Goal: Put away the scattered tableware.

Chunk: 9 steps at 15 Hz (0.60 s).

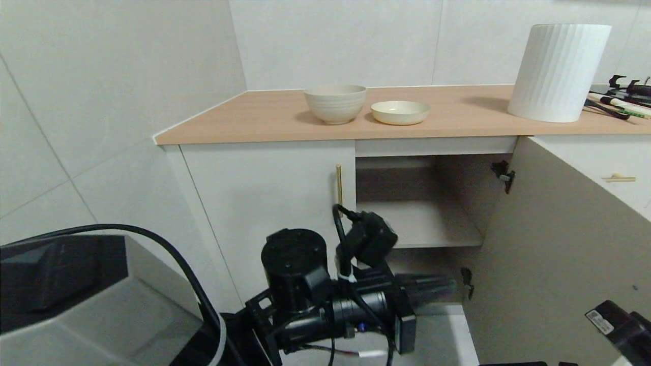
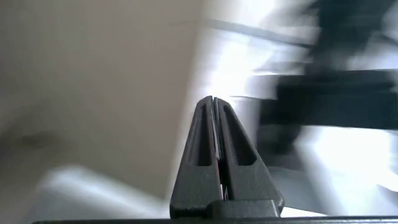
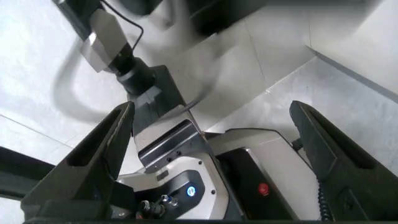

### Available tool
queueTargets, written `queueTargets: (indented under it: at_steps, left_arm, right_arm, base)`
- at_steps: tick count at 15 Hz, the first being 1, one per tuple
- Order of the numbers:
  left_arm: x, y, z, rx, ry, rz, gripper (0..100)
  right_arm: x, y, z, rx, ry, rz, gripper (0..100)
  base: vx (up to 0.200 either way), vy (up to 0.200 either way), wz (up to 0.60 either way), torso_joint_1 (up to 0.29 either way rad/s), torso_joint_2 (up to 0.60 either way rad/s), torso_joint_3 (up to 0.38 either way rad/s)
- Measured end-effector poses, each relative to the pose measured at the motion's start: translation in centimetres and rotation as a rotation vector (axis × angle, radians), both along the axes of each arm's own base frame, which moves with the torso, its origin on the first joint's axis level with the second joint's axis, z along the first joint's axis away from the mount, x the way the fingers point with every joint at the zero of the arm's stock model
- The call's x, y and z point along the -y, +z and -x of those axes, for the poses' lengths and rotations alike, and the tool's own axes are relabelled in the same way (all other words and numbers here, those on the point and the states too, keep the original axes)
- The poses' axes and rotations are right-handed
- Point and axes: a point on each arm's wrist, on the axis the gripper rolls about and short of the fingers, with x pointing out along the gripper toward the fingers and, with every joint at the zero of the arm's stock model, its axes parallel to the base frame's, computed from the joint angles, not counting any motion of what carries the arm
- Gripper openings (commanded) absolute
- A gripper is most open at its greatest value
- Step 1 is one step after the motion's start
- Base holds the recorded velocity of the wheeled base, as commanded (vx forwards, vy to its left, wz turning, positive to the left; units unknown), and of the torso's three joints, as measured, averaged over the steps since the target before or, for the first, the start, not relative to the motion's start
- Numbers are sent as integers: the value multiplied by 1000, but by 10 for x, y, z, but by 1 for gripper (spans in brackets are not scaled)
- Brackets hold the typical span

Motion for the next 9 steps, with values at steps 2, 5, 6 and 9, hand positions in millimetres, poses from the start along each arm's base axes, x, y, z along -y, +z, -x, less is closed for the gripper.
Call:
queueTargets:
  at_steps: [2, 5, 6, 9]
  left_arm:
    - [-11, 2, -18, 38, 127, -28, 0]
    - [-32, 9, -20, -17, 191, -105, 0]
    - [-40, 13, -17, -48, 208, -140, 0]
    - [-69, 36, -8, -118, 287, -223, 0]
  right_arm:
    - [-1, 0, -8, 0, -64, 11, 100]
    - [-7, -3, -35, 10, -378, 82, 100]
    - [-10, -3, -42, 12, -434, 96, 100]
    - [-14, -4, -52, 11, -478, 108, 100]
  base:
    - [0, 0, 0, 0, 0, 0]
    - [0, 0, 0, 0, 0, 0]
    - [0, 0, 0, 0, 0, 0]
    - [0, 0, 0, 0, 0, 0]
